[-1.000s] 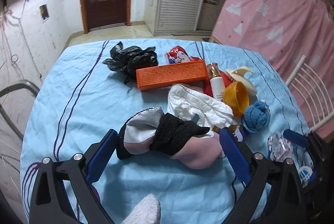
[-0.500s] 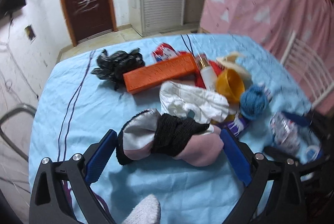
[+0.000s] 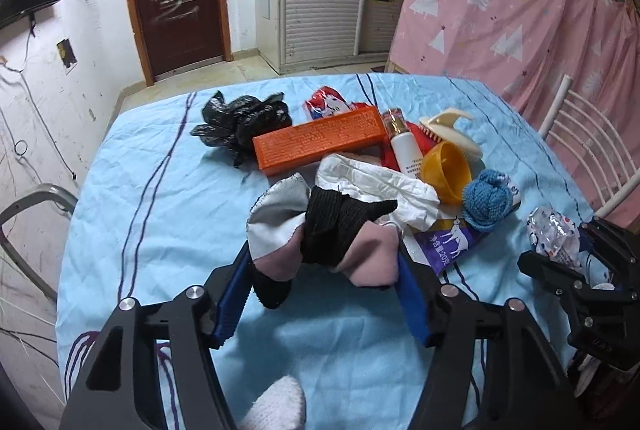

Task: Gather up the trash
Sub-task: 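Carry the bag and socks to the yellow bin and open both tools over it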

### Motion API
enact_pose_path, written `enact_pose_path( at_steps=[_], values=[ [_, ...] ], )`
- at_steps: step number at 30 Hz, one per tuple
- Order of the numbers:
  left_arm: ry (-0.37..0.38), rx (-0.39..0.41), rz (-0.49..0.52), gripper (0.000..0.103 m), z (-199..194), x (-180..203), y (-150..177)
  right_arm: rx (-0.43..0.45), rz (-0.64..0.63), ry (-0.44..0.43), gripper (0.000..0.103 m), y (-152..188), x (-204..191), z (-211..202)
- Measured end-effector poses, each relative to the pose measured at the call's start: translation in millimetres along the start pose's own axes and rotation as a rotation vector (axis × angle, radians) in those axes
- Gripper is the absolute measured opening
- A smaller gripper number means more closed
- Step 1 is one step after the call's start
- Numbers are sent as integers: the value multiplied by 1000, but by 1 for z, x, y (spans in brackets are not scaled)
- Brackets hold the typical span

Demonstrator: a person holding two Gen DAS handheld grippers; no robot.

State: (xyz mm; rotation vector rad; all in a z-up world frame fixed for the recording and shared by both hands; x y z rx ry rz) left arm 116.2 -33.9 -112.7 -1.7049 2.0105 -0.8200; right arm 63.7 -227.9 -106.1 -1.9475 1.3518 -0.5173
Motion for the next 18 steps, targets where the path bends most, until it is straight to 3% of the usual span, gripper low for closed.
enact_pose_path(
  at_steps=[10,18],
  values=[
    [-8,78,-8,56,-35,9,-17,69,56,15,46,-7,28,-24],
    [36,141,28,56,-56,58,-38,137,154,68,46,-6,84,-50]
  ],
)
Point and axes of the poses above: each gripper's, at about its wrist camera, not at the fingertips, and z roughly the way its jaws point, x to its right, y to its underside, the point moved 7 cm from there along z, roughly the way its jaws point, and after that the axes turned 2 degrees about -z, right-handed, at the moved point
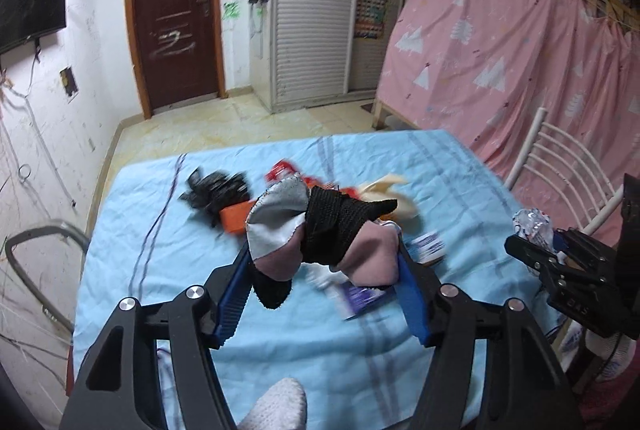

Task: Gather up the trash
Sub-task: 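Carry the bag and socks to the yellow bin and open both tools over it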

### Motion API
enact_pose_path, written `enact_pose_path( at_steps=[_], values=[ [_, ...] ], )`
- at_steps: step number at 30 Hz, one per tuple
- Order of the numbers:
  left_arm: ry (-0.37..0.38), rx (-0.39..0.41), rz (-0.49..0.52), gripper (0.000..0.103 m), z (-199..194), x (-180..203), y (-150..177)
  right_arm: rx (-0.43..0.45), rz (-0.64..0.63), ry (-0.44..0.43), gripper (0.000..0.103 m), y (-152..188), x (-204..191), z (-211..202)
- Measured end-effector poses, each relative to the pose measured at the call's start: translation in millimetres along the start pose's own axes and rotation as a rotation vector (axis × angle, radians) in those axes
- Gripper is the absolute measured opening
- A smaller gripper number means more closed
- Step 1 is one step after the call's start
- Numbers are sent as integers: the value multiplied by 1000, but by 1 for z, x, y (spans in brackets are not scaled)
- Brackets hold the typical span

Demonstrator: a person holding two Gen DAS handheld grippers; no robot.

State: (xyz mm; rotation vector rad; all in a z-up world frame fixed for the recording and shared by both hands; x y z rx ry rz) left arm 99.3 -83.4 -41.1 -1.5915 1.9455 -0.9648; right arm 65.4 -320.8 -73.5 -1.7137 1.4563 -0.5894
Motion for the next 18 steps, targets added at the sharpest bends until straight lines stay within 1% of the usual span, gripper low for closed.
enact_pose_path(
  at_steps=[6,10,14,16,18],
  values=[
    [57,31,53,56,-3,48,-14,41,78,59,46,-1,53,-20],
    [99,24,90,56,4,83,-20,61,117,97,46,1,84,-32],
    [142,11,121,56,10,118,-24,84,143,174,46,2,121,-46],
    [169,5,146,56,11,140,-25,90,152,205,46,2,133,-51],
    [194,3,177,56,15,163,-28,97,174,247,46,4,155,-57]
  ],
)
Point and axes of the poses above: each gripper's, at about its wrist camera, not at the fingertips, and z roughly the way its jaws point, x to its right, y to its underside, the point moved 7 cm from there along z, roughly the way its jaws point, and after that the axes turned 2 degrees about -z, right-handed, at the moved point
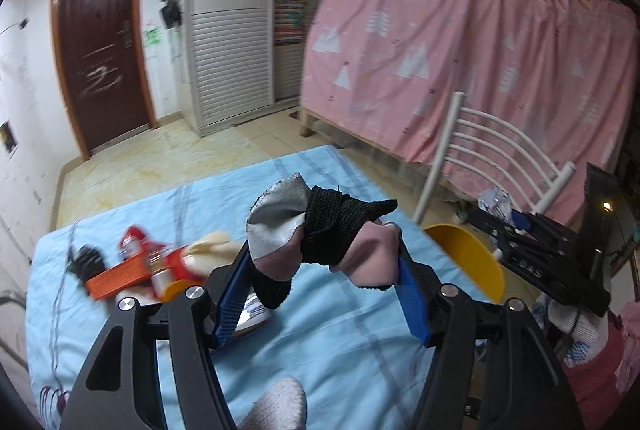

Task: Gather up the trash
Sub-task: 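Carry the bag and socks to the yellow bin and open both tools over it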

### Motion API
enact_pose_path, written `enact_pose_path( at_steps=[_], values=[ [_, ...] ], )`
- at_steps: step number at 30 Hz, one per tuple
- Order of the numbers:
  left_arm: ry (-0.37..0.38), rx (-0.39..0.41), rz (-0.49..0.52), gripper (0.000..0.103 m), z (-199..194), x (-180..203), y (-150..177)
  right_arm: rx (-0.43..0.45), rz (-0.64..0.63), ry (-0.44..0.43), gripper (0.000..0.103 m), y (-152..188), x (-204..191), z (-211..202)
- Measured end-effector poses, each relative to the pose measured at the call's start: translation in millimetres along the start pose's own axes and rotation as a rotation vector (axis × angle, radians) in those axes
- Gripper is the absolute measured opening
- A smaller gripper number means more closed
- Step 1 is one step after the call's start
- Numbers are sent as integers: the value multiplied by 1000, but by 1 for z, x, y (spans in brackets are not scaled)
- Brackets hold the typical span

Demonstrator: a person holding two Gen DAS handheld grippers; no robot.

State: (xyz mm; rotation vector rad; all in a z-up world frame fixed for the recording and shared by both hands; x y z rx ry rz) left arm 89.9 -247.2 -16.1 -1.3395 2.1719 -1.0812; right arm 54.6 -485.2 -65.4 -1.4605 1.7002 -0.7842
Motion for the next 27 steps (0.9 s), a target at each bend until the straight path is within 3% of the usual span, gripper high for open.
enact_pose_path(
  at_steps=[5,9,14,21,27],
  values=[
    [39,-10,50,56,23,41,-11,-8,60,87,46,3,46,4],
    [89,-39,64,56,48,73,-21,-32,99,106,46,11,65,14],
    [123,-78,79,56,78,108,-27,-48,157,124,65,18,82,25],
    [168,-143,89,57,118,144,-26,-6,247,163,70,15,113,15],
    [244,-227,57,70,143,168,-13,20,303,181,70,15,135,6]
  ],
)
Point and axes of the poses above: each gripper's, at about its wrist camera, not at the fingertips, and z roughly the way its jaws point, x to its right, y to its underside, the point moved 7 cm from there along z, roughly the way its jaws point, and after that the axes turned 2 degrees about -z, right-handed, at the moved point
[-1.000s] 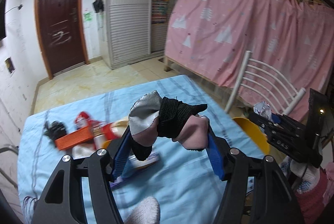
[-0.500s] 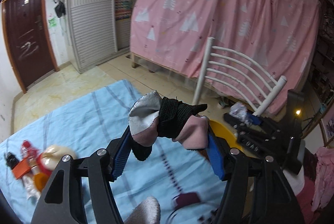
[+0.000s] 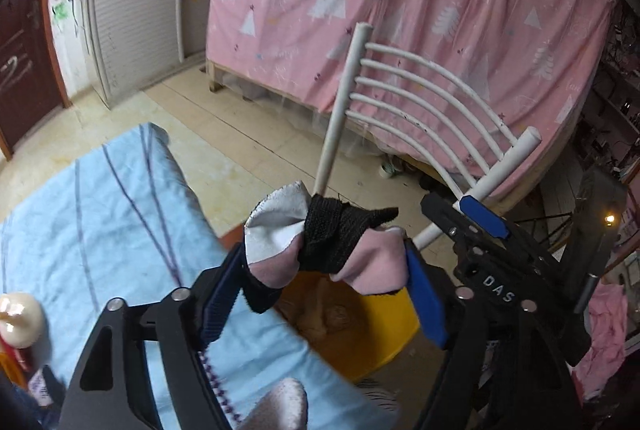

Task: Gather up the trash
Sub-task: 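Carry the bag and socks to the yellow bin and open both tools over it, then move both open tools back over the bed clutter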

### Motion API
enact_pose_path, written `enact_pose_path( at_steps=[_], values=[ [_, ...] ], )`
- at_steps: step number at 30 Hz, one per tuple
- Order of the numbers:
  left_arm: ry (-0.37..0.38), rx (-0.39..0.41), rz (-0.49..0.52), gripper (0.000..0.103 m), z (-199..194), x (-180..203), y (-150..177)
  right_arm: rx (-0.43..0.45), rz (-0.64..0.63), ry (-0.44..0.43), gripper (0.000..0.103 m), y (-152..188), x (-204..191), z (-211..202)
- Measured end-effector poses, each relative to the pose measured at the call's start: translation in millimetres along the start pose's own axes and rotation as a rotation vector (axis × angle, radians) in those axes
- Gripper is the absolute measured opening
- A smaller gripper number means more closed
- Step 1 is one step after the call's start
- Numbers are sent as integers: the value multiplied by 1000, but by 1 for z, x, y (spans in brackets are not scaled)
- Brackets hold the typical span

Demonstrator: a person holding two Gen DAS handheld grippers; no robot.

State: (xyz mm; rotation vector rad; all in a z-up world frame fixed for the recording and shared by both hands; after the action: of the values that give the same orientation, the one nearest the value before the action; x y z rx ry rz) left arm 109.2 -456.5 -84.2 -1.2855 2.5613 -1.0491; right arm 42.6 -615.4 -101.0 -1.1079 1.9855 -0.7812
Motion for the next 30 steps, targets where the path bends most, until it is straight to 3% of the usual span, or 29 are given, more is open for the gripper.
enact_pose_path(
  at_steps=[9,22,30],
  values=[
    [0,-2,-8,72,-2,-4,10,-4,-16,-19,73,1,-11,0],
    [-14,112,-85,77,-71,-43,14,-36,-93,-79,76,13,-58,-3],
    [-111,186,-116,80,-117,-85,25,-70,-188,-144,81,28,-117,-6]
  ],
)
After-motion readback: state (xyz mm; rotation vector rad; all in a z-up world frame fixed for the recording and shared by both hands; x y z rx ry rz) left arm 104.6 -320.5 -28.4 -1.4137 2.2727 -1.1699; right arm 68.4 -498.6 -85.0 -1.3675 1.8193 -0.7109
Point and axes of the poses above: each gripper's, at about its wrist camera, not at the fingertips, and z roughly the way its jaws point, x to its right, y to its underside, the point moved 7 cm from there along z, roughly the way its jaws point, and after that the axes turned 2 degrees about -z, right-handed, at the moved point
